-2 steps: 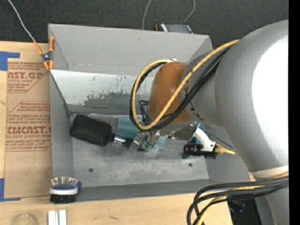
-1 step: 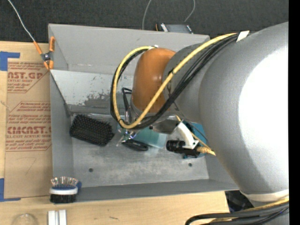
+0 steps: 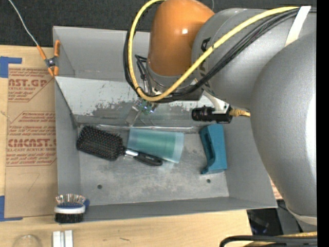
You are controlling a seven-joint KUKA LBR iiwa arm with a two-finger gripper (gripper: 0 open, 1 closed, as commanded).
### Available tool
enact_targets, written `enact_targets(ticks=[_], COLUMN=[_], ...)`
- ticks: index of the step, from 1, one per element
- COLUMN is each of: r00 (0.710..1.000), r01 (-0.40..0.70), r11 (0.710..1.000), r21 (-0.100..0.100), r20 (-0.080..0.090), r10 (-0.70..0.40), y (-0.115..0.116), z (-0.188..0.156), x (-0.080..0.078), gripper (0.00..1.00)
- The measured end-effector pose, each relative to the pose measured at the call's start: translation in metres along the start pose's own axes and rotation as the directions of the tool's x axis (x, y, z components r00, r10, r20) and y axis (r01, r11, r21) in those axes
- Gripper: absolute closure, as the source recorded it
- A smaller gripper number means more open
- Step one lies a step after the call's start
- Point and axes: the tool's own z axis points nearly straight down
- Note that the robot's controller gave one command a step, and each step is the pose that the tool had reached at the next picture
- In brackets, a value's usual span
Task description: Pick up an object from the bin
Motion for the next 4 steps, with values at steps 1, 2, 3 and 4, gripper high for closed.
enact_targets(ticks=[1, 2, 3, 4], r00=[0.966, 0.965, 0.966, 0.966], r01=[0.259, 0.261, 0.26, 0.26], r11=[0.966, 0.965, 0.966, 0.966], r21=[-0.001, -0.001, -0.001, -0.001], r20=[0.006, 0.003, 0.002, 0.002], r10=[-0.259, -0.261, -0.26, -0.26], y=[-0.0369, -0.0361, -0.0362, -0.0361], z=[-0.0351, -0.0338, -0.0337, -0.0336], x=[-0.0161, -0.0148, -0.0148, -0.0147], gripper=[1.0, 0.0, 1.0, 0.0])
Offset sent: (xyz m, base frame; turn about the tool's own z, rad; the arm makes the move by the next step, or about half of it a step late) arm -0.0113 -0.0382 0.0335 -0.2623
